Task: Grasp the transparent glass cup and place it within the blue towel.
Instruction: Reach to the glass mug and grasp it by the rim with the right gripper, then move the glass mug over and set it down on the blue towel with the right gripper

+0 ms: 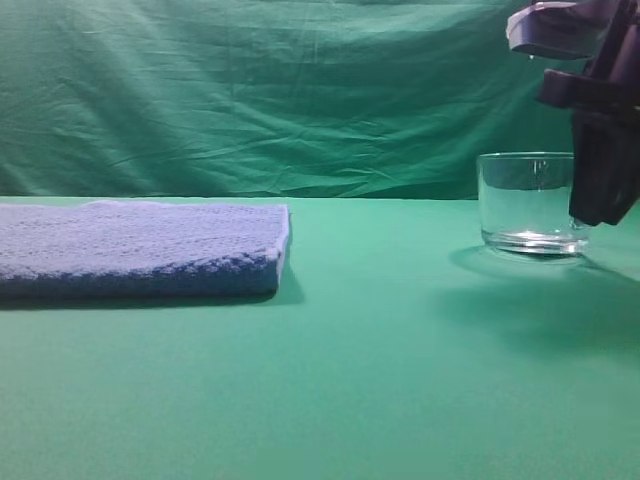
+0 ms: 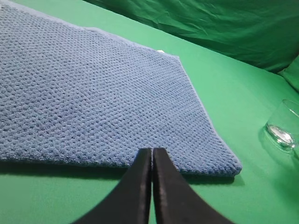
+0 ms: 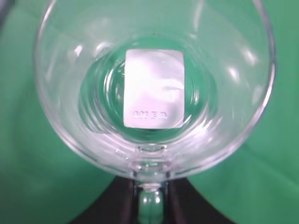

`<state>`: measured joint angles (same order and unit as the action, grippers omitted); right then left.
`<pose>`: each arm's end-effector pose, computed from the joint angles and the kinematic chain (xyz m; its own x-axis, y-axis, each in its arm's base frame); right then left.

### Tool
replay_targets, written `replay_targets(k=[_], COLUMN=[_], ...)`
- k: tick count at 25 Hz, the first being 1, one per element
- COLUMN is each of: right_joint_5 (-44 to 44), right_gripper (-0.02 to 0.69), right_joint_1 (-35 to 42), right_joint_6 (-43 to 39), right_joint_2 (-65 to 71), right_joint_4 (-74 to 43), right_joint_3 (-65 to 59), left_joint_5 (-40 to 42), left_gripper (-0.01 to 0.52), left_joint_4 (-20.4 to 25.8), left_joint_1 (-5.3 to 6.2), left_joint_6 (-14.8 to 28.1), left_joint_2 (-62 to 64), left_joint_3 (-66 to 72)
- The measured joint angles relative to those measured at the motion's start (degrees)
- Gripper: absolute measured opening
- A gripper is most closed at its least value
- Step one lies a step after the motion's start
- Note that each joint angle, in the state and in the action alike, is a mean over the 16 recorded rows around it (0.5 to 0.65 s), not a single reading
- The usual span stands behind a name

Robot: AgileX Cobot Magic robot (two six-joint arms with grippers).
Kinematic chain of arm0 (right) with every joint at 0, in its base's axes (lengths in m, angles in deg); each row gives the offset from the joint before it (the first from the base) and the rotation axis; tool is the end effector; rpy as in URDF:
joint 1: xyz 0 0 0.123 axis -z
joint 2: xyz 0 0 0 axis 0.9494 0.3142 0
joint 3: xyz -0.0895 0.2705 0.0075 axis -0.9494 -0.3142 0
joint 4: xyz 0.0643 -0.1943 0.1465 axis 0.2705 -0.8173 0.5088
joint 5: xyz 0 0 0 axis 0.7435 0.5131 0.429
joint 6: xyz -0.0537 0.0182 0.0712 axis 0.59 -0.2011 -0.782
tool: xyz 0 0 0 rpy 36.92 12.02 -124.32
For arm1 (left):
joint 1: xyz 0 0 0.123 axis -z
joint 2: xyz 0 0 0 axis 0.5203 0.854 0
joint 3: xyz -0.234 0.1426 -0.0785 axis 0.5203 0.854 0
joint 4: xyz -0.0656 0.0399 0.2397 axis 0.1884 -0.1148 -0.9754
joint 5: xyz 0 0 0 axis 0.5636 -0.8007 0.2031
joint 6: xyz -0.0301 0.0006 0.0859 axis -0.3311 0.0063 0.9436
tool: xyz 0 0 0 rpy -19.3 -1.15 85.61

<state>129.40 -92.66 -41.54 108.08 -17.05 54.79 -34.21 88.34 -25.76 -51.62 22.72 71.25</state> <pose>0.3427 0.1463 0.2331 -0.7133 -0.5496 -0.4349 -0.6204 0.7838 0.0270 0.0474 -0.0181 0.1953 -0.3066 -0.3521 -0.8843 0.1305 0.9048 -0.4055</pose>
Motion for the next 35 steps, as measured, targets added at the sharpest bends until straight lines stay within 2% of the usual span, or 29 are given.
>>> replay_targets(k=[11,18,22,29,32,35], right_joint_5=[1.2,1.1,0.9,4.0,7.3,11.7], right_gripper=[0.103,0.112,0.184,0.392,0.414,0.383], right_joint_1=[-14.7,-20.0,-21.1,-21.5,-21.5,-21.5], right_joint_6=[0.1,0.4,0.7,0.1,-1.5,-4.3], right_joint_2=[14.6,27.3,31.9,33.5,31.5,28.3], right_joint_4=[0.0,0.3,0.6,0.7,-0.1,-1.6], right_joint_3=[24.2,37.3,41.6,44.5,45.4,46.3], left_joint_5=[0.0,0.0,0.0,0.0,0.0,0.0], left_gripper=[0.000,0.000,0.000,0.000,0.000,0.000], left_joint_4=[0.0,0.0,0.0,0.0,0.0,0.0], left_joint_1=[0.00,0.00,0.00,0.00,0.00,0.00], left_joint_6=[0.0,0.0,0.0,0.0,0.0,0.0], left_joint_2=[0.0,0.0,0.0,0.0,0.0,0.0], left_joint_3=[0.0,0.0,0.0,0.0,0.0,0.0])
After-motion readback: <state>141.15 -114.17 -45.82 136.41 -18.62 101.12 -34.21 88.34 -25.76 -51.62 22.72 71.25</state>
